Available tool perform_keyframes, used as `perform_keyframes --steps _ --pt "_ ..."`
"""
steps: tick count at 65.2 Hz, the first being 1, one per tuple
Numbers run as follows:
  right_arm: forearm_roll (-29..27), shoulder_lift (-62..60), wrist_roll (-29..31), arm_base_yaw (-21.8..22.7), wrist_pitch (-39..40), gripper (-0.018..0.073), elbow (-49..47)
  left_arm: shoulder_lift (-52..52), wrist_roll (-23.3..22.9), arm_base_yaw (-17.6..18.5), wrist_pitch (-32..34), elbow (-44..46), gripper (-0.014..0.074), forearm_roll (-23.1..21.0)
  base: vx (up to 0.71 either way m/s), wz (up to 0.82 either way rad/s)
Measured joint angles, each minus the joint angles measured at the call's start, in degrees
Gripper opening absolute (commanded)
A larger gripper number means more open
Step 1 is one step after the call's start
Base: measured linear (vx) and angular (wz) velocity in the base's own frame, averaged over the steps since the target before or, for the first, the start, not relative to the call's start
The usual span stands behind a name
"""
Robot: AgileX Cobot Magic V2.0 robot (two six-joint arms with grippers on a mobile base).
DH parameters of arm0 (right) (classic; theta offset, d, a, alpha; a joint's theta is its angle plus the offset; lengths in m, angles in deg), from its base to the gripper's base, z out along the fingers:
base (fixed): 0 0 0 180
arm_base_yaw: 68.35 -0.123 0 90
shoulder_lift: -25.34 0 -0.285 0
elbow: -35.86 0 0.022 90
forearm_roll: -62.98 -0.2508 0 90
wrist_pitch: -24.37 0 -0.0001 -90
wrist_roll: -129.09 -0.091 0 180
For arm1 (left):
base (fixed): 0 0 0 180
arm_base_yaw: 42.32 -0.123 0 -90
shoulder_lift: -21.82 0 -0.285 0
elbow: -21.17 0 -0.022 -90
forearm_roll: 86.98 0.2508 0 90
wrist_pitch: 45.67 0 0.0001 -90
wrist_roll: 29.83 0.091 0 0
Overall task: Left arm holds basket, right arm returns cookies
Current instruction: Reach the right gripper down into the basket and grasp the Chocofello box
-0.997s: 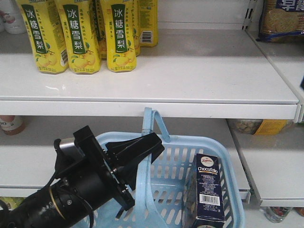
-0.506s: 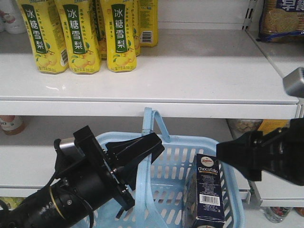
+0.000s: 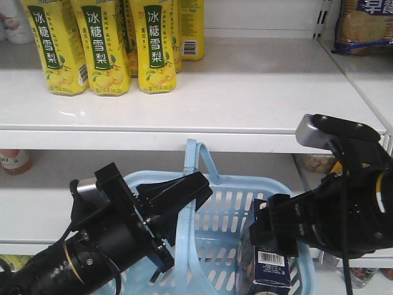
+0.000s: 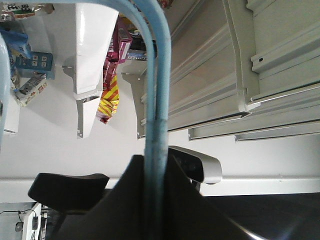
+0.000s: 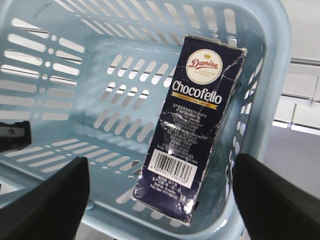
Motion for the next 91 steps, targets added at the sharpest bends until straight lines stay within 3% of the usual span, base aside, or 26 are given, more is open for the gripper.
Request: perform_keyframes --steps 18,91 --pt "3.38 4.32 -3.95 -0.18 0.77 0.0552 -0.27 0.0 0.0 0.0 0.0 0.0 0.0 0.0 0.0 0.0" --pt "3.14 13.2 -4.08 -1.78 4.17 0.0552 -0.27 0.0 0.0 0.0 0.0 0.0 0.0 0.0 0.0 0.0"
